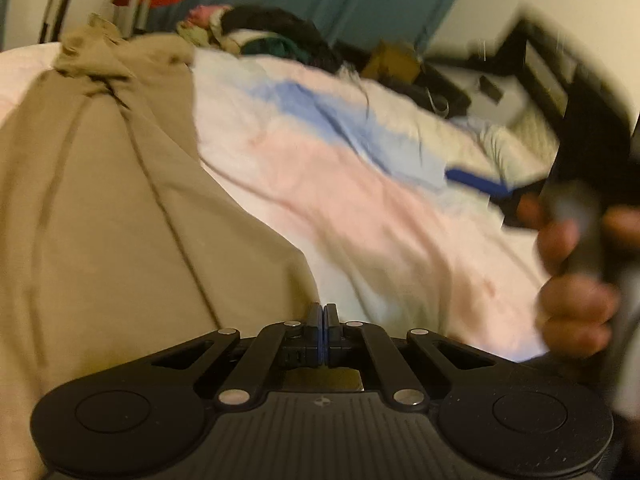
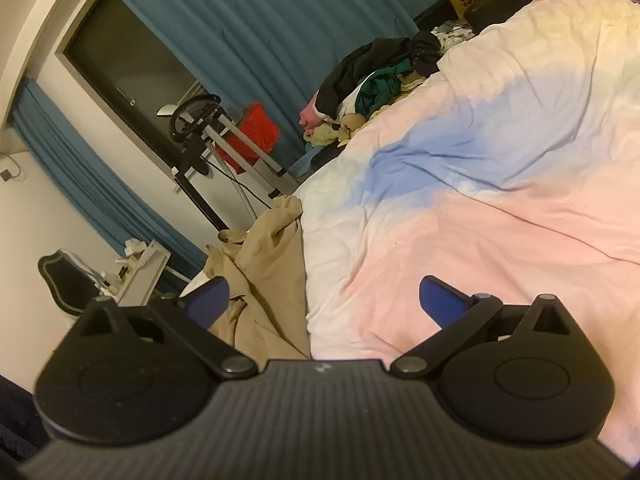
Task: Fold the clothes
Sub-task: 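Grasp the folded strip edge with the left gripper and straighten it, then grasp the strip end with both grippers and fold it over toward the collar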
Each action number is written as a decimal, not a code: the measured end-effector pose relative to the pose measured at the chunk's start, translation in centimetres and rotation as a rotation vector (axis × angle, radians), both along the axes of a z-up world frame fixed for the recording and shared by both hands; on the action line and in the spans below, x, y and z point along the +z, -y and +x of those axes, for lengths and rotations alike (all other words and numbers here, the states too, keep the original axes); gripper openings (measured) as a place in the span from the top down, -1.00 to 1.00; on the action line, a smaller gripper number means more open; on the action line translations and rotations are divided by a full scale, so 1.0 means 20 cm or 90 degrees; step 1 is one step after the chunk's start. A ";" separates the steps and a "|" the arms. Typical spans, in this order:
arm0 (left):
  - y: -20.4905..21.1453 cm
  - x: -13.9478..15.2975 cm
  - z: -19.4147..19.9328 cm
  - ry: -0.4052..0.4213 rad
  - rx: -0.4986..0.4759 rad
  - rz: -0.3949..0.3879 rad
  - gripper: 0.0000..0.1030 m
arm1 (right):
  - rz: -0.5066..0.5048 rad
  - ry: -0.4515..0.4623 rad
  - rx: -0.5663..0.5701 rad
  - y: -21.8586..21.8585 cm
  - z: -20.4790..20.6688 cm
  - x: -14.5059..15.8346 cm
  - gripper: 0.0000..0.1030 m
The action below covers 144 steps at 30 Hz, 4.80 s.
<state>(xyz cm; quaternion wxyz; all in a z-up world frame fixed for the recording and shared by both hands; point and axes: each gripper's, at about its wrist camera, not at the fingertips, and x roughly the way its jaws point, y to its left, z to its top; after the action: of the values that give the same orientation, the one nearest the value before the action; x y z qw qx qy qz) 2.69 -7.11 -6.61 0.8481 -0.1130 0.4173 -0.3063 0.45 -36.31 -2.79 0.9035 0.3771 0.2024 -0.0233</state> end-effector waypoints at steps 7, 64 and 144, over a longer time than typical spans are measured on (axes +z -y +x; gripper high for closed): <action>-0.43 0.19 -0.02 -0.015 0.090 -0.053 1.00 | -0.026 -0.011 0.036 -0.07 0.02 0.00 -1.00; -0.64 -0.10 0.15 -0.210 0.089 0.077 0.87 | -0.078 -0.220 0.335 -0.82 0.17 -0.31 -0.43; -0.75 0.17 0.99 0.083 0.293 -0.032 0.91 | -0.102 -0.057 0.199 -0.58 1.10 -0.18 0.79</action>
<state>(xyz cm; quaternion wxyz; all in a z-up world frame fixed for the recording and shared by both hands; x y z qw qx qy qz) 22.57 7.95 -3.20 0.9177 -0.2065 0.3167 -0.1217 22.38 -24.72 -6.46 0.9133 0.2665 0.2962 0.0844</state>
